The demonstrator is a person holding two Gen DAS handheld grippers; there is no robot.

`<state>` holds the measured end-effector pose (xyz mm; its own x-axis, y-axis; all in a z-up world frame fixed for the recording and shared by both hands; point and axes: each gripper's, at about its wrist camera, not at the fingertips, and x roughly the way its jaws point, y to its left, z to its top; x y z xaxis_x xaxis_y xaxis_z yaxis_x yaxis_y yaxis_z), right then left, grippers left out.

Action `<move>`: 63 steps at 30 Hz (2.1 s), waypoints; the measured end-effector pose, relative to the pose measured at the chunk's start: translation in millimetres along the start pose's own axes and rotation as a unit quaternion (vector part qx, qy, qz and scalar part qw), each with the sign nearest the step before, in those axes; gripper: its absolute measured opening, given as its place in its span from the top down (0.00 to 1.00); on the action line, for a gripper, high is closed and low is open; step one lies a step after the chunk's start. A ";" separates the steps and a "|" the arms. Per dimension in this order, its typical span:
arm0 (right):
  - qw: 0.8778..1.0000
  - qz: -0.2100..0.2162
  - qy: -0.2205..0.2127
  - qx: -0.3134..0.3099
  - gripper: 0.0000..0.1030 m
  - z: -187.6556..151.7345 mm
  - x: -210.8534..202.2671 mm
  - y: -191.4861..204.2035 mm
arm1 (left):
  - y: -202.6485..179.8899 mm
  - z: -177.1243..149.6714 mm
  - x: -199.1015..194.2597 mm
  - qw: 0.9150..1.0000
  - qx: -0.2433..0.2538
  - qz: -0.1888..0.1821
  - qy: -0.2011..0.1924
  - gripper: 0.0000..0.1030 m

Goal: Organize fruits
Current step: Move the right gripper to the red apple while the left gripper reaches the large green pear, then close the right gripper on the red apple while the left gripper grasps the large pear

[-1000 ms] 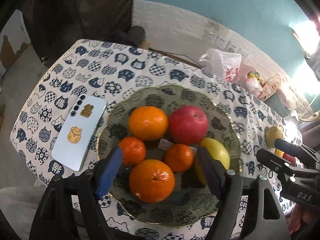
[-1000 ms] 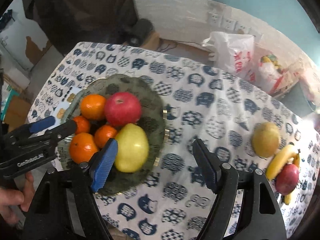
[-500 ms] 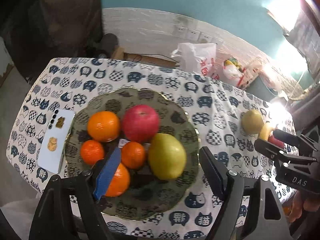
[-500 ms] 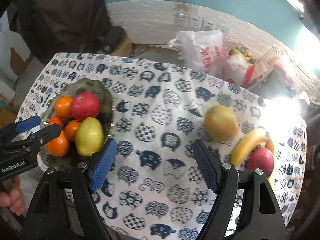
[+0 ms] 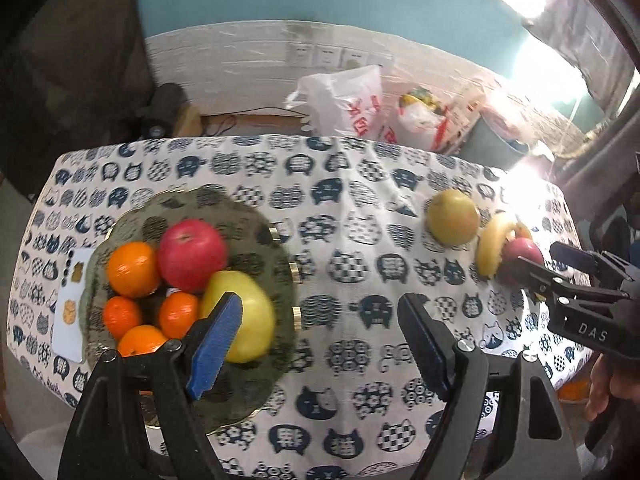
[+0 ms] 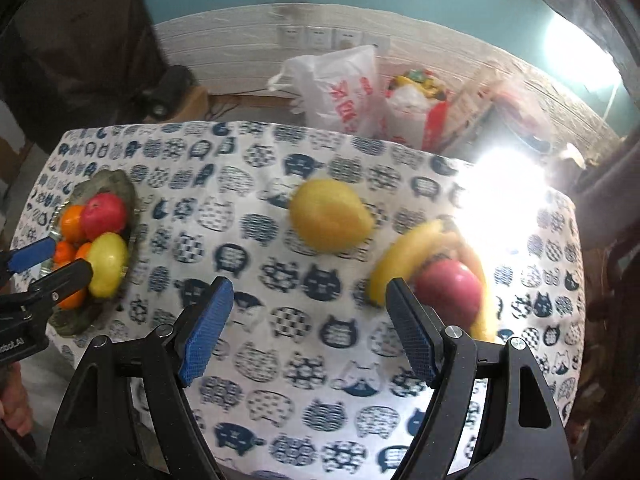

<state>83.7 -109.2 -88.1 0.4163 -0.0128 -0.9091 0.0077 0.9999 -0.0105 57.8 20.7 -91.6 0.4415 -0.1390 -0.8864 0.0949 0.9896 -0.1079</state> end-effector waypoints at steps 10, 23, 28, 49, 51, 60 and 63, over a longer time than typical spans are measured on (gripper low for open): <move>0.999 -0.032 0.012 0.039 0.24 -14.1 6.4 -68.1 | -51.6 10.3 22.1 0.999 0.052 -0.012 0.012 0.21; 0.994 -0.036 0.044 0.093 0.24 -20.3 35.8 -134.0 | -87.9 30.1 57.4 0.995 0.092 -0.028 0.035 0.21; 0.994 -0.029 0.054 0.090 0.24 -18.9 54.2 -132.4 | -93.5 35.8 75.5 0.994 0.087 -0.037 0.049 0.21; 0.997 -0.039 0.060 0.031 0.27 -21.6 98.4 -110.6 | -116.2 57.3 127.8 0.992 0.068 -0.058 0.089 0.21; 0.997 -0.018 0.059 0.047 0.27 -24.5 96.0 -115.3 | -120.8 59.2 130.8 0.992 0.066 -0.058 0.090 0.21; 0.996 0.014 0.049 0.072 0.27 -30.7 77.0 -122.2 | -143.3 69.0 146.3 0.993 0.056 -0.054 0.091 0.21; 0.996 0.018 0.047 0.077 0.27 -32.8 75.0 -122.1 | -150.4 72.6 152.3 0.993 0.054 -0.056 0.093 0.21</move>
<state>84.1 -232.2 -168.7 0.3310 0.0316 -0.9431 0.1358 0.9874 0.0807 175.5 -151.9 -177.7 0.2519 -0.2299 -0.9401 0.2334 0.9571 -0.1715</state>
